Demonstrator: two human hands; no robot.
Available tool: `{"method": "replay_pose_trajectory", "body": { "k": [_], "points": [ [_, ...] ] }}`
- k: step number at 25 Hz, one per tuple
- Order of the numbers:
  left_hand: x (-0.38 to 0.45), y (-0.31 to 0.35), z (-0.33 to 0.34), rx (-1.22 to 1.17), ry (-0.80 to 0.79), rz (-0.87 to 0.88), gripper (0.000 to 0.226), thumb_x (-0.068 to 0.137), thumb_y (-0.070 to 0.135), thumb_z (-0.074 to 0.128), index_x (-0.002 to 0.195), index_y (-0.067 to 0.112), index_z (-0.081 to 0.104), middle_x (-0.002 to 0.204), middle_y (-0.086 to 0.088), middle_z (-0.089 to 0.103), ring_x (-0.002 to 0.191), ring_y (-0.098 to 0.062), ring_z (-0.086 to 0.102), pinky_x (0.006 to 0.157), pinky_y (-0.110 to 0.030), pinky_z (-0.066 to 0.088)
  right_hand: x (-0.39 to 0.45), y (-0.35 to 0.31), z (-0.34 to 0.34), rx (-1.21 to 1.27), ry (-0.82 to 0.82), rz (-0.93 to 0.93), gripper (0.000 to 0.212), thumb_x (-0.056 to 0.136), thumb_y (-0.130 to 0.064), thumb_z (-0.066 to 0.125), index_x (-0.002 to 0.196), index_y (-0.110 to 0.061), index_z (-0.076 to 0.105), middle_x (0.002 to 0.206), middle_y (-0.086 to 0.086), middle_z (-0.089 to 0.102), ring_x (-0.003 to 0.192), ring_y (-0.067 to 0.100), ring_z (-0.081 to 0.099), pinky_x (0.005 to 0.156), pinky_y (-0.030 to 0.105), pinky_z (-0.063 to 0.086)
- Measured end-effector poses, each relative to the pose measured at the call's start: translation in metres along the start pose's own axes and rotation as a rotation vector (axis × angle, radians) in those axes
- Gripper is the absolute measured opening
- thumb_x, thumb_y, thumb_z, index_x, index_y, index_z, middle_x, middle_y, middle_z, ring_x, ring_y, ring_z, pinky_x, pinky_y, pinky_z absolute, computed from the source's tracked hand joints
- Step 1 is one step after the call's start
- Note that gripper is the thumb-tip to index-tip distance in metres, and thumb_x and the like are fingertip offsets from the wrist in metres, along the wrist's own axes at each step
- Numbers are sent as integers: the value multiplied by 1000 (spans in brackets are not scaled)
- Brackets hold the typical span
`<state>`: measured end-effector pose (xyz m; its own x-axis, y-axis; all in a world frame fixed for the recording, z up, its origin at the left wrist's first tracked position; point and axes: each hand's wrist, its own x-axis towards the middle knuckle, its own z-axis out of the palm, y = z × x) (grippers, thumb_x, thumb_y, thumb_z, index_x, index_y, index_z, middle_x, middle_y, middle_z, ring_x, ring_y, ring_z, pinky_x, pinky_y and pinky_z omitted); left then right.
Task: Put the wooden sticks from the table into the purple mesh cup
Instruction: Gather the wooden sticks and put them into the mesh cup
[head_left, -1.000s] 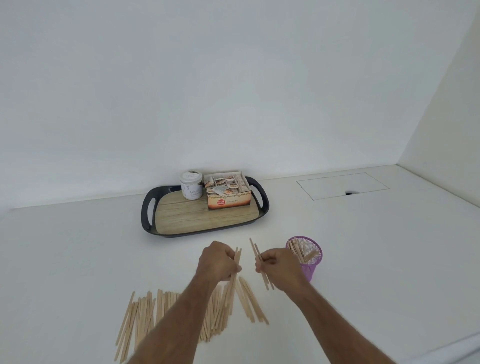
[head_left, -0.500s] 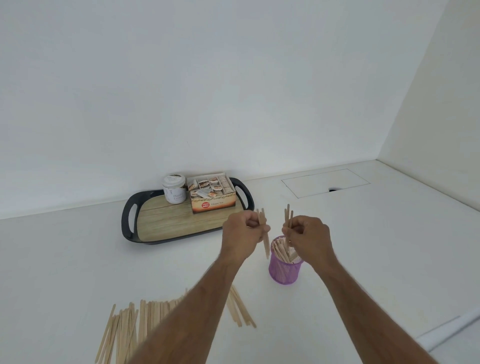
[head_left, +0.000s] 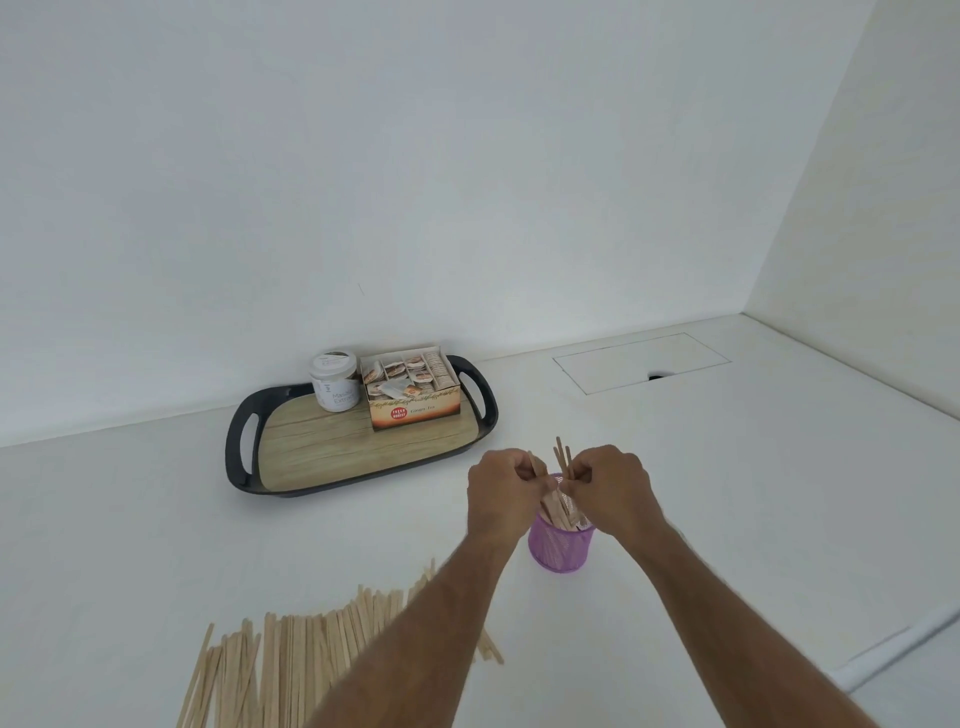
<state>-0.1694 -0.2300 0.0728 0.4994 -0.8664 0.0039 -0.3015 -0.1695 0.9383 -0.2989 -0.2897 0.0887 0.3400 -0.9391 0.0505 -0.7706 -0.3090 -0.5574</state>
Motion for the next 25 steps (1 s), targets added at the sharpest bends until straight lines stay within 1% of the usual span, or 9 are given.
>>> {"method": "replay_pose_trajectory", "body": {
  "k": [1,3,5,10,13,16,21,23,25],
  "points": [
    [-1,-3,1,5,-7,-16,15,75,9,87,86,13,79,82,-3,78,77,-18,76,83,-40,63,1,2,2,-7,-18,7,11,82,-22,71,74,-15,74,71,0,71,71,21,67,64,30,51],
    [0,-7,0,26,-6,-34,29,75,14,88,102,9,78,89,-5,79,81,-16,75,87,-36,62,2,5,6,-19,-31,16,10,82,-23,72,76,-15,74,75,1,72,73,21,67,65,29,52],
    [2,-7,-5,26,1,-37,35,75,15,89,107,8,77,91,-5,78,82,-16,74,88,-34,62,3,7,7,-41,-27,17,8,82,-21,71,78,-15,75,78,0,72,76,22,67,65,27,51],
    [6,-10,-25,-10,39,-51,23,78,14,86,100,11,78,84,-4,76,75,-16,71,87,-41,62,1,-1,7,-34,51,-19,10,83,-18,67,89,-18,75,88,-3,73,82,19,67,73,28,52],
    [7,-19,-43,62,50,-65,16,78,18,86,91,15,77,81,-2,75,79,-20,73,83,-44,63,-8,-16,14,18,88,-95,8,82,-21,68,87,-21,75,85,-8,74,81,14,67,76,27,52],
    [5,-35,-65,196,10,-119,17,76,23,88,83,18,73,81,1,74,80,-19,73,82,-42,64,-19,-30,33,44,-25,-124,6,82,-28,72,82,-22,75,80,-8,73,76,11,67,76,27,54],
    [-8,-61,-94,446,-70,-248,24,74,28,89,75,17,68,77,2,73,75,-16,73,80,-38,64,-37,-43,78,-11,-225,-125,19,75,-39,77,78,-21,73,72,-10,66,73,9,67,72,27,55],
    [-14,-69,-102,525,-112,-303,29,73,29,90,79,14,67,78,0,74,75,-19,75,79,-36,64,-43,-44,94,-41,-288,-122,26,71,-44,78,80,-21,71,70,-13,61,73,8,64,66,24,52],
    [-21,-76,-106,604,-158,-356,39,70,32,92,90,9,68,85,-5,75,79,-23,76,80,-36,64,-48,-42,107,-61,-351,-111,39,66,-51,80,87,-19,69,70,-15,53,73,7,58,59,19,42]
  ]
}}
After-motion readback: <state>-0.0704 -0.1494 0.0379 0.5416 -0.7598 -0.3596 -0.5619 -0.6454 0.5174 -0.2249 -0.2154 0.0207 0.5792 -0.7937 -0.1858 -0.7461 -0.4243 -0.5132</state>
